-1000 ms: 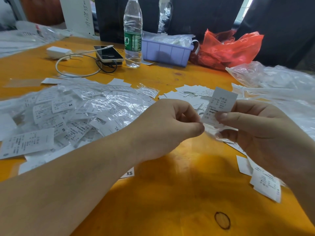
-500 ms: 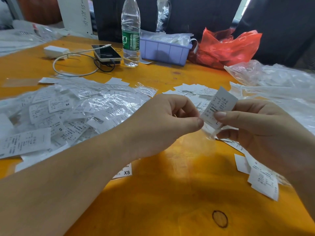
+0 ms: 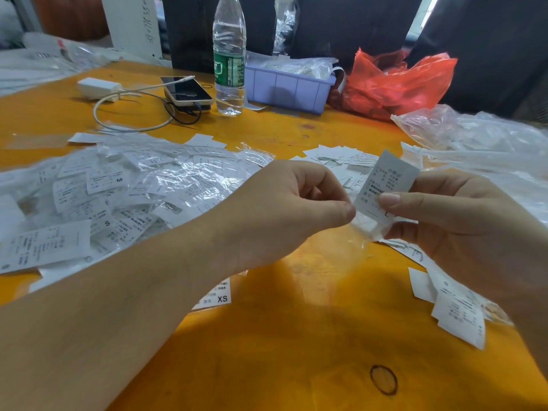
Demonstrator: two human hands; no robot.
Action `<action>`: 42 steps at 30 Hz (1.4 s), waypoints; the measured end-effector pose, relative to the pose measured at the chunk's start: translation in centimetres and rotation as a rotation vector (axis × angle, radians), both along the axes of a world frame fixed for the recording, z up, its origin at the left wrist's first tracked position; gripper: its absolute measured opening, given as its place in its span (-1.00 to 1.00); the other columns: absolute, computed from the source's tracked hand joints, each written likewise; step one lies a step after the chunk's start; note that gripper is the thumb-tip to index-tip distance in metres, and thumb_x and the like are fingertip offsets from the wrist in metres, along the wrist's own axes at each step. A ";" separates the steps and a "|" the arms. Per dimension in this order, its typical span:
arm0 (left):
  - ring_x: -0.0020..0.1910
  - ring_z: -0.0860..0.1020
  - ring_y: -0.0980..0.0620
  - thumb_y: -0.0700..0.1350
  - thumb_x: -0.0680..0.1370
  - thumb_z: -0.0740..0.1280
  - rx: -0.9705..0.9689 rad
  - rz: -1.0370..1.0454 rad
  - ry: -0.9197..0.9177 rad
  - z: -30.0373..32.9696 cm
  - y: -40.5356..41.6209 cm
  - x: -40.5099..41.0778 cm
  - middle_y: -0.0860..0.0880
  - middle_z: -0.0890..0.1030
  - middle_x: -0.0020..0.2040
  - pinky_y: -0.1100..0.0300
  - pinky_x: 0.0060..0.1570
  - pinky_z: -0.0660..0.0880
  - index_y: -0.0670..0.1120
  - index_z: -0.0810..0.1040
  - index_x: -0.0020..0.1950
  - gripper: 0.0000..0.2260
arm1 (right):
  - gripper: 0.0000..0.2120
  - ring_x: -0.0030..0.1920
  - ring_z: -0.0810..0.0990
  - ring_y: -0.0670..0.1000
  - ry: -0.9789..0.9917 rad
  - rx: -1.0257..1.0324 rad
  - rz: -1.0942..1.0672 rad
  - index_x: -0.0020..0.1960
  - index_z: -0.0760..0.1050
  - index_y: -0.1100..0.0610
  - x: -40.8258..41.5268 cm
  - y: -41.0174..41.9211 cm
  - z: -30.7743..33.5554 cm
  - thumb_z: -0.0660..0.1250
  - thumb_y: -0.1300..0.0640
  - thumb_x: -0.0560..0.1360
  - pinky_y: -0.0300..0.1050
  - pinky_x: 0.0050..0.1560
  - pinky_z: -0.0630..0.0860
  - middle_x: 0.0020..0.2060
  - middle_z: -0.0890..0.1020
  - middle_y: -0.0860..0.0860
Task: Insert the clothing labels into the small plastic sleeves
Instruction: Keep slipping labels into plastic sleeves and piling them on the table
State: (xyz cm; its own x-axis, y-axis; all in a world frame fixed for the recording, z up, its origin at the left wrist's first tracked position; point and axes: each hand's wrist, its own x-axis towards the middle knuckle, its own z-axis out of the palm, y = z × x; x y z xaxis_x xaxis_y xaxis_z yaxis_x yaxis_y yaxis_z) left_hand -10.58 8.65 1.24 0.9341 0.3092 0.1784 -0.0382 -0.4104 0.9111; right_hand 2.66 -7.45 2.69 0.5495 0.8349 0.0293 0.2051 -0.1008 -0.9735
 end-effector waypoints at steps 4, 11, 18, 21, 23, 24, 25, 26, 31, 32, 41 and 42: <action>-0.45 0.40 0.19 -0.05 0.49 0.44 -0.010 -0.009 0.008 0.1 -0.1 0.0 0.10 0.50 -0.41 0.33 -0.42 0.38 -0.04 0.63 -0.19 -0.90 | -0.60 0.03 0.62 0.23 -0.039 -0.006 0.004 -0.05 0.71 0.11 -0.1 0.0 -0.2 0.45 -0.02 0.16 -0.02 -0.05 0.55 -0.02 0.70 0.12; -0.43 0.38 0.13 -0.07 0.49 0.43 -0.018 -0.027 0.003 0.2 -0.3 -0.2 -0.03 0.48 -0.35 0.26 -0.39 0.36 -0.05 0.63 -0.19 -0.91 | -0.56 0.04 0.62 0.25 -0.104 -0.015 -0.003 -0.03 0.71 0.05 0.0 0.0 -0.4 0.48 -0.10 0.15 -0.03 -0.04 0.55 -0.02 0.71 0.08; -0.26 0.57 -0.04 -0.06 0.49 0.43 0.037 -0.035 0.012 0.1 -0.2 -0.1 -0.18 0.62 -0.21 0.14 -0.26 0.53 -0.04 0.62 -0.20 -0.90 | -0.56 -0.07 0.62 0.17 -0.155 -0.015 0.085 -0.02 0.70 0.03 0.2 -0.2 -0.3 0.57 -0.18 0.19 -0.07 -0.12 0.57 -0.06 0.70 0.12; -0.41 0.44 0.08 -0.08 0.50 0.44 0.085 -0.049 -0.013 0.1 -0.3 -0.2 -0.01 0.51 -0.38 0.26 -0.39 0.40 -0.05 0.62 -0.22 -0.89 | -0.77 -0.25 0.58 0.09 -0.124 0.024 0.073 -0.17 0.68 0.06 0.5 -0.3 0.0 0.57 0.02 0.21 -0.20 -0.27 0.57 -0.18 0.68 0.19; -0.45 0.36 0.16 -0.07 0.50 0.43 0.110 -0.055 -0.016 0.0 -0.4 -0.3 0.11 0.43 -0.43 0.36 -0.44 0.32 -0.03 0.62 -0.23 -0.88 | -0.78 -0.33 0.55 0.03 -0.174 0.035 0.072 -0.19 0.68 0.08 0.6 -0.3 0.0 0.49 -0.01 0.23 -0.25 -0.31 0.54 -0.23 0.68 0.18; -0.46 0.35 0.17 -0.07 0.50 0.44 0.121 -0.053 -0.019 0.0 -0.4 -0.3 0.13 0.41 -0.44 0.39 -0.44 0.30 -0.02 0.62 -0.23 -0.88 | -0.78 -0.34 0.54 0.03 -0.220 0.029 0.076 -0.18 0.68 0.08 0.6 -0.4 0.0 0.51 -0.01 0.23 -0.23 -0.32 0.54 -0.24 0.68 0.16; -0.46 0.35 0.18 -0.06 0.49 0.44 0.128 -0.049 -0.027 -0.1 -0.4 -0.3 0.14 0.40 -0.45 0.40 -0.44 0.30 -0.02 0.62 -0.23 -0.89 | -0.79 -0.35 0.53 0.02 -0.267 0.023 0.076 -0.17 0.68 0.07 0.6 -0.4 -0.1 0.55 0.00 0.25 -0.21 -0.32 0.53 -0.25 0.68 0.15; -0.46 0.35 0.19 -0.06 0.49 0.45 0.136 -0.044 -0.035 -0.1 -0.4 -0.2 0.14 0.40 -0.45 0.41 -0.44 0.30 -0.03 0.63 -0.22 -0.89 | -0.81 -0.36 0.52 0.03 -0.301 0.024 0.076 -0.16 0.68 0.07 0.7 -0.4 -0.1 0.56 0.02 0.27 -0.20 -0.33 0.52 -0.25 0.68 0.15; -0.46 0.36 0.21 -0.04 0.48 0.45 0.154 -0.034 -0.020 -0.2 -0.1 -0.2 0.14 0.42 -0.44 0.43 -0.44 0.31 -0.01 0.64 -0.19 -0.91 | -0.69 -0.36 0.51 0.06 -0.393 0.081 0.107 -0.14 0.69 0.03 1.3 -0.7 0.1 0.52 -0.18 0.27 -0.15 -0.33 0.50 -0.24 0.69 0.13; -0.46 0.36 0.21 -0.03 0.48 0.45 0.152 -0.032 -0.013 -0.2 0.0 -0.1 0.14 0.42 -0.44 0.43 -0.44 0.32 0.00 0.64 -0.19 -0.92 | -0.64 -0.36 0.51 0.06 -0.391 0.089 0.117 -0.14 0.69 0.02 1.4 -0.8 0.2 0.51 -0.24 0.26 -0.12 -0.33 0.51 -0.24 0.69 0.12; -0.14 0.64 0.15 0.03 0.51 0.41 0.080 -0.013 0.034 -0.2 0.0 0.1 0.09 0.69 -0.18 0.19 -0.11 0.58 0.06 0.60 -0.21 -0.88 | -0.64 -0.39 0.55 -0.01 -0.364 0.090 0.174 -0.15 0.70 0.02 0.8 -0.7 0.5 0.51 -0.24 0.25 -0.13 -0.30 0.57 -0.30 0.69 0.04; -0.14 0.64 0.13 0.00 0.52 0.40 0.059 -0.025 0.033 -0.2 0.0 0.1 0.09 0.70 -0.20 0.13 -0.08 0.59 0.04 0.61 -0.19 -0.89 | -0.63 -0.39 0.56 -0.01 -0.356 0.086 0.180 -0.15 0.70 0.02 0.7 -0.7 0.6 0.52 -0.25 0.24 -0.16 -0.31 0.56 -0.29 0.69 0.05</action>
